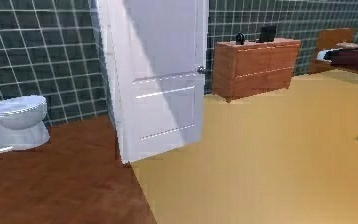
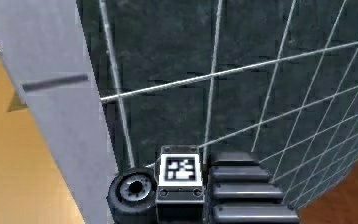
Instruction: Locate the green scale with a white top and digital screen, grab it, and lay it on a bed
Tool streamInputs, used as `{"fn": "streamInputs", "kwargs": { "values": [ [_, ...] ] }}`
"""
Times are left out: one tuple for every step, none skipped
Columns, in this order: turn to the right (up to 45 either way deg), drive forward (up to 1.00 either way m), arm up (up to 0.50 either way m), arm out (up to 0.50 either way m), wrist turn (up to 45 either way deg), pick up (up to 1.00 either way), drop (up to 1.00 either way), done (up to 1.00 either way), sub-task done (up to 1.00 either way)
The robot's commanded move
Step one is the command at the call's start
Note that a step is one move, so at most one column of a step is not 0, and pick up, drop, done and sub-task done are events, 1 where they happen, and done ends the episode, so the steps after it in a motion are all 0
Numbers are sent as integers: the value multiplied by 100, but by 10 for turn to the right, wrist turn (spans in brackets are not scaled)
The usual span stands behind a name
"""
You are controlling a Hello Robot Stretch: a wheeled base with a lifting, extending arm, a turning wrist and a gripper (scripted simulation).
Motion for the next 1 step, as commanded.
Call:
{"fn": "streamInputs", "kwargs": {
  "values": [
    [0, 5, 0, 0, 0, 0, 0, 0, 0]
  ]
}}
